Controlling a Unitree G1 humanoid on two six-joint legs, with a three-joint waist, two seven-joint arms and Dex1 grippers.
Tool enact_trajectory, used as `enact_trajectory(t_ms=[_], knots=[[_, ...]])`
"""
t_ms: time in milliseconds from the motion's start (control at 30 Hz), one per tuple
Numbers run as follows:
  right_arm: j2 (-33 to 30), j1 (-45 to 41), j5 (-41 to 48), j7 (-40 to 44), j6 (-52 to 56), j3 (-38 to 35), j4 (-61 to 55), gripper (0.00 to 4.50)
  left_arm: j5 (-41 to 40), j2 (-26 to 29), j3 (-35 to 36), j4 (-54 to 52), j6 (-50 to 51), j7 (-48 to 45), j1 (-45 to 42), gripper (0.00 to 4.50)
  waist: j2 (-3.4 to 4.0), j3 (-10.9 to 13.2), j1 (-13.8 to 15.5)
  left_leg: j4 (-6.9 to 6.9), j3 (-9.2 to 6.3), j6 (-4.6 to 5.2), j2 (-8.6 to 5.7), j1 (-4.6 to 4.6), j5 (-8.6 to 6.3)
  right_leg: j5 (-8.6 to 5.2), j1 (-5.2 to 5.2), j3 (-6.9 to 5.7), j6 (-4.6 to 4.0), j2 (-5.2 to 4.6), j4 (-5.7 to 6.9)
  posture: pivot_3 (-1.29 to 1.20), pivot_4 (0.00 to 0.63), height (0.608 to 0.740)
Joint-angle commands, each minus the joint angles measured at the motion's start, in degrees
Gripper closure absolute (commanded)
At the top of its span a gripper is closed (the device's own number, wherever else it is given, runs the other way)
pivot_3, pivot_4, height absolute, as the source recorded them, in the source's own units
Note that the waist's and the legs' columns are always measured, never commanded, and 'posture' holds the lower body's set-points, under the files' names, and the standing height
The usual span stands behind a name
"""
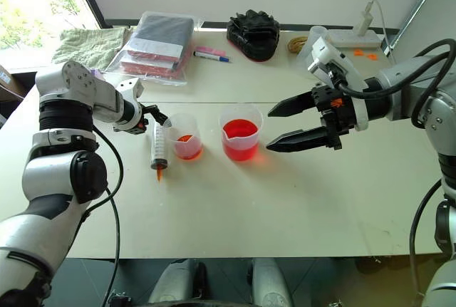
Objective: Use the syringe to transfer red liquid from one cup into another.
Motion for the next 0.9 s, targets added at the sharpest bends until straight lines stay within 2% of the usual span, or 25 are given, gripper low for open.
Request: enact_trajectory(t_ms=[33, 400, 667, 900], knots=[[-0.08, -0.59, 0.49, -0.67, -0.46, -2.52, -1.18, 0.00, -0.27, -0.74, 2.39, -0.83, 0.48, 4.18, 0.23, 0.01, 0.00, 0.00, 0.01, 0.00, 0.00, -0.01, 0.00, 0.00, 0.01, 0.00, 0.00, 0.00, 0.00, -0.01, 0.01, 0.00, 0.150, 0.740], [1.00, -0.38, 0.00, -2.07, -1.11, -2.68, -1.19, 0.00, -9.77, -1.50, 3.01, 3.12, 0.48, 16.73, -0.92, 0.01, 0.00, 0.00, 0.09, 0.00, -0.02, -0.12, -0.06, 0.02, 0.07, 0.01, 0.00, 0.00, 0.02, -0.10, 0.10, 0.00, 0.150, 0.740], [1.07, 0.18, 0.17, -2.93, -1.30, -2.99, -1.58, 0.00, -22.24, 1.20, -0.11, 9.82, 0.48, 24.26, -3.38, 0.01, 0.00, -0.01, 0.08, 0.00, -0.05, -0.18, -0.10, 0.04, 0.10, 0.01, 0.00, -0.01, 0.02, -0.14, 0.12, 0.00, 0.150, 0.740], [1.13, 0.66, -0.30, -3.25, -2.59, -2.77, -1.47, 0.00, -35.34, 3.06, -3.76, 8.93, 0.48, 32.38, -1.00, 0.01, 0.00, -0.01, 0.02, -0.01, -0.09, -0.28, -0.18, 0.04, 0.15, 0.01, 0.00, -0.01, 0.03, -0.19, 0.14, 0.00, 0.150, 0.740]])
